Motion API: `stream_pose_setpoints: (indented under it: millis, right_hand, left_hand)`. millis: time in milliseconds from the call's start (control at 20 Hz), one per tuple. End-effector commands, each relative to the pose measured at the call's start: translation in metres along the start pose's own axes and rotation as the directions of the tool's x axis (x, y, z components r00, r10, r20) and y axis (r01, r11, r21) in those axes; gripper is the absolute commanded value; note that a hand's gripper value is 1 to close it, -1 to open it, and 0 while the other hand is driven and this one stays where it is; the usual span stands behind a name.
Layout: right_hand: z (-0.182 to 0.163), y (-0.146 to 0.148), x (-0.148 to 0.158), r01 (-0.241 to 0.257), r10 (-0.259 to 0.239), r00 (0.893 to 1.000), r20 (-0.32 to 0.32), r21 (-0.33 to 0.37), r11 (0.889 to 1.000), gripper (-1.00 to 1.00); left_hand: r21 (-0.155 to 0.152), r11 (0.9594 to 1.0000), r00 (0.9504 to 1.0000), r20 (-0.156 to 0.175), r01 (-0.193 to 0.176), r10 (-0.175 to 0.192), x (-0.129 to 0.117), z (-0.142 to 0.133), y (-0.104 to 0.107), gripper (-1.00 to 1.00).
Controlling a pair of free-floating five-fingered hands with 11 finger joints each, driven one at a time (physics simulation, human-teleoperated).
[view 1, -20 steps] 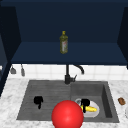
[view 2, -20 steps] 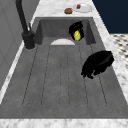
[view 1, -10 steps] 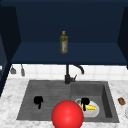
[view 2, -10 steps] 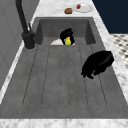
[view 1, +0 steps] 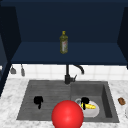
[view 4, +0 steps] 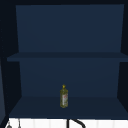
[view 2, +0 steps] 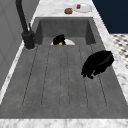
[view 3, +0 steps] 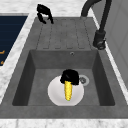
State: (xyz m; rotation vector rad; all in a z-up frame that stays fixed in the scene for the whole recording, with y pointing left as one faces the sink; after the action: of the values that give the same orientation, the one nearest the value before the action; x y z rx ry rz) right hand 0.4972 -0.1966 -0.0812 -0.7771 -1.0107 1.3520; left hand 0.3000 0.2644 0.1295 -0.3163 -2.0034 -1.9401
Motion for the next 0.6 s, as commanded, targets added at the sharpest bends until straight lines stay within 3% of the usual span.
stream_pose_setpoints:
  millis: [0, 100, 250, 400, 500, 550]
  right_hand:
    - [-0.026, 0.012, -0.010, -0.071, 0.071, 0.997, 0.013, -0.045, 0.996, 1.00]
    - [-0.036, 0.007, -0.009, -0.070, 0.070, 0.998, 0.011, 0.039, 0.997, 1.00]
    - [-0.050, 0.000, -0.008, -0.064, 0.065, 0.998, -0.004, 0.141, 0.988, 1.00]
    - [-0.059, -0.007, -0.006, -0.064, 0.071, 0.997, -0.020, 0.234, 0.970, 1.00]
    - [-0.044, 0.000, -0.006, -0.051, 0.058, 0.998, -0.017, 0.281, 0.958, 1.00]
    - [-0.037, -0.002, -0.002, -0.031, 0.040, 0.999, -0.022, 0.295, 0.955, -1.00]
  left_hand:
    - [0.000, 1.0000, 1.0000, 0.000, 0.000, 0.000, 0.000, 0.000, 0.000, 0.00]
    - [0.000, 1.0000, 1.0000, 0.000, 0.000, 0.000, 0.000, 0.000, 0.000, 0.00]
    - [0.000, 1.0000, 1.0000, 0.000, 0.000, 0.000, 0.000, 0.000, 0.000, 0.00]
    - [0.000, 1.0000, 1.0000, 0.000, 0.000, 0.000, 0.000, 0.000, 0.000, 0.00]
    - [0.000, 1.0000, 1.0000, 0.000, 0.000, 0.000, 0.000, 0.000, 0.000, 0.00]
    - [0.000, 1.0000, 1.0000, 0.000, 0.000, 0.000, 0.000, 0.000, 0.000, 0.00]
